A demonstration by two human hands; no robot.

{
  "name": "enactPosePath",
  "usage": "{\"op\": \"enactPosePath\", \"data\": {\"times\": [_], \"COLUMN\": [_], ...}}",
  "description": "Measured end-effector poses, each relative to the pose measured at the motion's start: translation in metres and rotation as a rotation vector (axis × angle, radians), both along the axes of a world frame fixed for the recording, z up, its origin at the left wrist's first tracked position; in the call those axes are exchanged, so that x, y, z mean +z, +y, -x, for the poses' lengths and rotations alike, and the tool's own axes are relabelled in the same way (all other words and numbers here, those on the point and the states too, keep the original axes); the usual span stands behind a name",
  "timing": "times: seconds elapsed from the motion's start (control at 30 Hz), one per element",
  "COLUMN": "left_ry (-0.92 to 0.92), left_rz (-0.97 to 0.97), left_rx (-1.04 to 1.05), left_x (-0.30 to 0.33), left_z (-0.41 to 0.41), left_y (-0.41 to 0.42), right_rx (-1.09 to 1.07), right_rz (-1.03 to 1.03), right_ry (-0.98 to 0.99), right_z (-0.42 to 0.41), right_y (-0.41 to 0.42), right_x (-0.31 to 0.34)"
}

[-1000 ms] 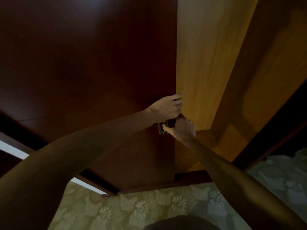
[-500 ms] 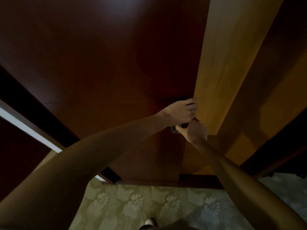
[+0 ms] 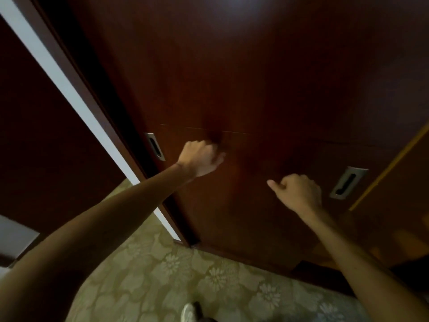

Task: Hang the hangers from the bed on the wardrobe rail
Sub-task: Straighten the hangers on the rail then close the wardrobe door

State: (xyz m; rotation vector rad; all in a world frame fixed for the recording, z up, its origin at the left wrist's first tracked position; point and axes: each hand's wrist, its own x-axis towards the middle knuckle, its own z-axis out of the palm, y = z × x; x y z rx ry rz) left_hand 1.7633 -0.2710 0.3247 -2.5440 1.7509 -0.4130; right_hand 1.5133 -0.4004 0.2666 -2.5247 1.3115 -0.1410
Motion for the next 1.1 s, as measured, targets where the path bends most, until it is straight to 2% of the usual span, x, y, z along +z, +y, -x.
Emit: {"op": "enactPosePath", "data": {"times": [0.23, 0.37, 0.47, 0.57, 0.73, 0.87, 1.1], "left_ry": [0.251, 0.447, 0.636, 0.760, 0.838, 0.848, 0.830], "left_rz": [0.072, 0.124, 0.157, 0.175, 0.308, 0.422, 0.378], "left_rx": [0.422, 0.483, 0.506, 0.486, 0.492, 0.502, 0.364], "left_x": [0.001, -0.007, -0.006, -0.009, -0.011, -0.012, -0.019], "left_z": [-0.131, -0.183, -0.201, -0.215, -0.233, -0.234, -0.237], "left_y": [0.081, 0.088, 0.087, 0.084, 0.082, 0.085, 0.081], "right_rx": [0.166, 0.189, 0.175, 0.131, 0.130, 0.102, -0.039], "right_rz": [0.051, 0.074, 0.088, 0.135, 0.210, 0.221, 0.220], "right_ry": [-0.220, -0.235, -0.148, -0.063, 0.062, 0.064, 0.016], "right_z": [-0.192, -0.275, -0.314, -0.338, -0.356, -0.364, -0.360], "right_y": [0.100, 0.140, 0.154, 0.161, 0.163, 0.163, 0.160], "right_x": [0.029, 0.033, 0.032, 0.026, 0.014, 0.012, 0.004]}}
